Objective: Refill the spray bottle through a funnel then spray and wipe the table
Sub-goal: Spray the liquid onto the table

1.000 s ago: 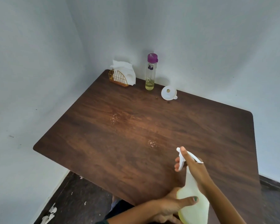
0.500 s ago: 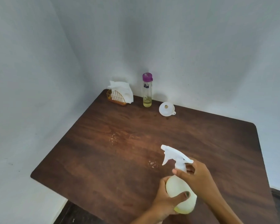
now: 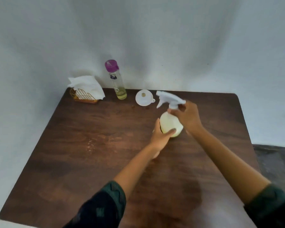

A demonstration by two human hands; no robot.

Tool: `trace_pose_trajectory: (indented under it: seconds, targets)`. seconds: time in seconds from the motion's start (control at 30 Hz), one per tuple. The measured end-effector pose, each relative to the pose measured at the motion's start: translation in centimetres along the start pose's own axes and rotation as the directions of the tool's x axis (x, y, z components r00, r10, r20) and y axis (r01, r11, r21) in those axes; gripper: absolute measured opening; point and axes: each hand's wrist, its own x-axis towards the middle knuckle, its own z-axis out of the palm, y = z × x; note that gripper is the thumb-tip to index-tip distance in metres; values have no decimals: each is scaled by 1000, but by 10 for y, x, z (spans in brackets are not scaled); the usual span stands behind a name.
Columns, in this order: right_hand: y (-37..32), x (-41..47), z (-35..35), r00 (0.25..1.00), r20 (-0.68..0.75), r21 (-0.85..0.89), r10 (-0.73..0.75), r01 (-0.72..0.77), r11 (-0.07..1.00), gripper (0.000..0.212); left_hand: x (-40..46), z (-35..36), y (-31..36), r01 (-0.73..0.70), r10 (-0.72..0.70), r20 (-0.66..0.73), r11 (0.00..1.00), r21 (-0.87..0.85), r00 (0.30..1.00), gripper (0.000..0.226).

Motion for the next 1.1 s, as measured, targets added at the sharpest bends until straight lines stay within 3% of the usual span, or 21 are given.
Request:
trace_pose_trajectory:
  seconds: [0.1,0.17,0.47,0.63,0.93,1.03,1.1]
  targets:
    - [0,44,-5,999,-42,9,23,-22,1000,27,36,9,21,-18,17,21,997,73,1000,86]
    - [1,70,-8,996,-83,19,28,-27,999,31,57,16,33,-30,30,5,993,115,1000,82]
    - [7,129,-12,990,-132,63,42,-34,997,42,105,37,70,-54,54,8,958,281,998,95]
    - [4,140,-8,994,-102,32,36,-33,999,47,113,32,78,-17,7,36,960,278,999,100]
    - [5,130,-9,993,-74,-11,87,-88,996,56,95,20,76,-68,69,4,958,279,998,92]
    - [6,114,-12,969,-175,21,174,-173,985,62,79,8,73,-106,119,-34,960,260,992,77]
    - [6,91,-9,924,-295,19,244,-250,968,50,66,-4,66,-120,135,-50,964,237,990,64]
